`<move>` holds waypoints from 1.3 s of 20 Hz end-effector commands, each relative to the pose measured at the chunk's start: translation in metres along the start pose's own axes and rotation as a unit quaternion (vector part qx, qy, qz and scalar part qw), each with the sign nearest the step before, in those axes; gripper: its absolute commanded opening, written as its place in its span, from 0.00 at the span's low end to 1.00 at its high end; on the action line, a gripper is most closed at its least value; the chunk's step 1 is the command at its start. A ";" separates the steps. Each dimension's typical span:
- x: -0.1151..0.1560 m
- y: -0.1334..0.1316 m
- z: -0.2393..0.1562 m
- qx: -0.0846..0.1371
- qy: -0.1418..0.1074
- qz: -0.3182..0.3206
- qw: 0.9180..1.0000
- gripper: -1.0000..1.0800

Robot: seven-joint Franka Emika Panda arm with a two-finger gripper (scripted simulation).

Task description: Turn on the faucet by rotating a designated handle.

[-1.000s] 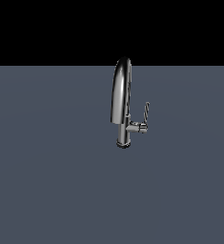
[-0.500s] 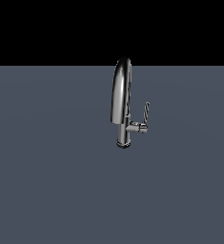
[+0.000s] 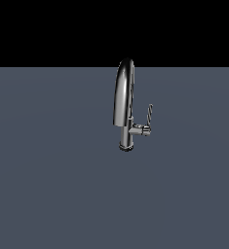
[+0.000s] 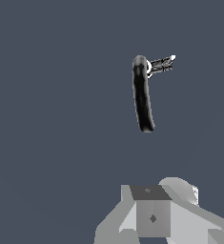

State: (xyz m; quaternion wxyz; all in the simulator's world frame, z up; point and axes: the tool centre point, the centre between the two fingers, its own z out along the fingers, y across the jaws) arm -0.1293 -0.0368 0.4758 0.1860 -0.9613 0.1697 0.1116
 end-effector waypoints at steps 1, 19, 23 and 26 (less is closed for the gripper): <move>0.016 0.002 0.002 0.020 -0.017 0.023 0.999 0.00; 0.130 0.039 0.042 0.177 -0.148 0.191 0.954 0.00; 0.155 0.052 0.060 0.216 -0.181 0.233 0.931 0.00; 0.172 0.063 0.075 0.247 -0.207 0.266 0.909 0.00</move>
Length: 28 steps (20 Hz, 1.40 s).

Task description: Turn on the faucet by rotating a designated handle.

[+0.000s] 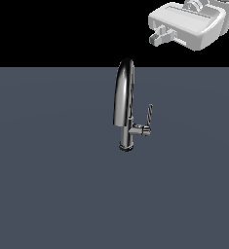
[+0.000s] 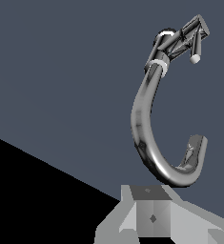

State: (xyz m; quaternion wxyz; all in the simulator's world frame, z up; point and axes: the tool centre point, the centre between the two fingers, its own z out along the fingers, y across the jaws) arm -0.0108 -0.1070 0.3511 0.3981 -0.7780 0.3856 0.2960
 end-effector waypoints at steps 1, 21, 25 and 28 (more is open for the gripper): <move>0.022 0.003 0.003 0.028 -0.024 0.030 0.999 0.00; 0.155 0.054 0.067 0.224 -0.190 0.244 0.924 0.00; 0.163 0.059 0.076 0.238 -0.202 0.260 0.914 0.00; 0.165 0.060 0.079 0.243 -0.207 0.265 0.910 0.00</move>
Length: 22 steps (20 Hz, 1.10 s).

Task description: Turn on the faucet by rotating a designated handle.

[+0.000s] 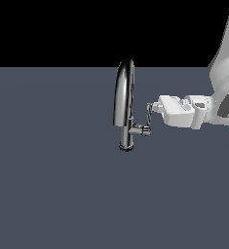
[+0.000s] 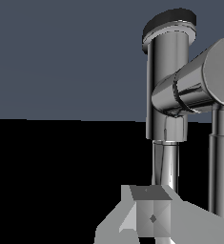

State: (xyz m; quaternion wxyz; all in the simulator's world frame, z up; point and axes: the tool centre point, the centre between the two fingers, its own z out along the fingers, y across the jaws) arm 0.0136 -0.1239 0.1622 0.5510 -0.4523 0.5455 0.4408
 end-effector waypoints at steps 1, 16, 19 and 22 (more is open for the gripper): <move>0.002 0.000 0.001 0.003 -0.003 0.003 1.000 0.00; -0.002 0.024 0.001 0.002 -0.002 0.001 1.000 0.00; -0.003 0.033 0.001 0.002 -0.002 0.001 1.000 0.00; -0.005 0.043 0.001 0.002 -0.002 0.001 1.000 0.00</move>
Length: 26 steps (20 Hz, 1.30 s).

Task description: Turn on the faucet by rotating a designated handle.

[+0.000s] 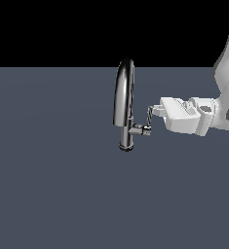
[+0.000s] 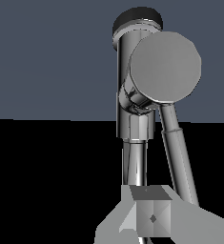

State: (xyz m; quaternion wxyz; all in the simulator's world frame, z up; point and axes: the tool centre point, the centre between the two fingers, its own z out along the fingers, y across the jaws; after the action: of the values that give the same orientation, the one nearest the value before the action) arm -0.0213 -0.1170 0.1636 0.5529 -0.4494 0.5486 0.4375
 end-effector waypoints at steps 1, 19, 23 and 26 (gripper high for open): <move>-0.003 0.011 0.002 -0.004 -0.003 0.001 1.000 0.00; 0.028 0.068 0.000 -0.003 -0.002 0.001 1.000 0.00; 0.023 0.064 -0.006 0.004 0.002 -0.012 1.000 0.00; 0.040 0.068 -0.004 0.002 0.001 -0.009 1.000 0.00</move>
State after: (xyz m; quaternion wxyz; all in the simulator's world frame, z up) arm -0.0849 -0.1094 0.1336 0.5600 -0.4559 0.5440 0.4274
